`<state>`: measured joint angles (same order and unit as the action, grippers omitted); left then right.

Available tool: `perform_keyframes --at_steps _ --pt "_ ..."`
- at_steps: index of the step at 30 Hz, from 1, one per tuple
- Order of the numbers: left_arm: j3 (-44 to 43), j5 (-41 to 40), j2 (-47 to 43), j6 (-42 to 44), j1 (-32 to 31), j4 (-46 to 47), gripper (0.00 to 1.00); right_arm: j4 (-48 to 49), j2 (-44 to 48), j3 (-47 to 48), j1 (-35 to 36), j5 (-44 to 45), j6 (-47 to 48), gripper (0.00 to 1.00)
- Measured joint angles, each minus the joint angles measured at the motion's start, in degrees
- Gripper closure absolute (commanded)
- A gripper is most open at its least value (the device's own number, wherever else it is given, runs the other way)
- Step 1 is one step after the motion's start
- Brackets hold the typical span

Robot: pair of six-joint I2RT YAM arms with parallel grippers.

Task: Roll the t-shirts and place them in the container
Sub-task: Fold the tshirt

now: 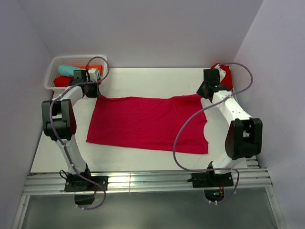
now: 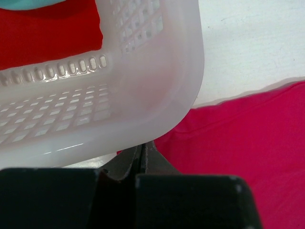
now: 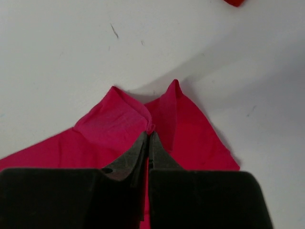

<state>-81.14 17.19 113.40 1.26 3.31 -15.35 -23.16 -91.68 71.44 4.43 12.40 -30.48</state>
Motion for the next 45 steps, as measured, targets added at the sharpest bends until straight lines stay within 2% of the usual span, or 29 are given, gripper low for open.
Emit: perform_keyframes --at_steps 11,24,45 --pt "0.02 2.23 -0.61 2.67 0.83 -3.02 1.00 -0.85 16.48 -10.43 0.87 0.24 -3.30 1.00" --pt "0.87 6.82 -5.62 6.71 3.48 -9.75 1.00 -4.68 27.28 -23.08 1.22 0.35 -7.48 1.00" --pt "2.95 11.85 -8.85 13.77 7.61 -19.87 1.00 -11.52 39.76 -28.92 1.22 1.75 -10.64 1.00"
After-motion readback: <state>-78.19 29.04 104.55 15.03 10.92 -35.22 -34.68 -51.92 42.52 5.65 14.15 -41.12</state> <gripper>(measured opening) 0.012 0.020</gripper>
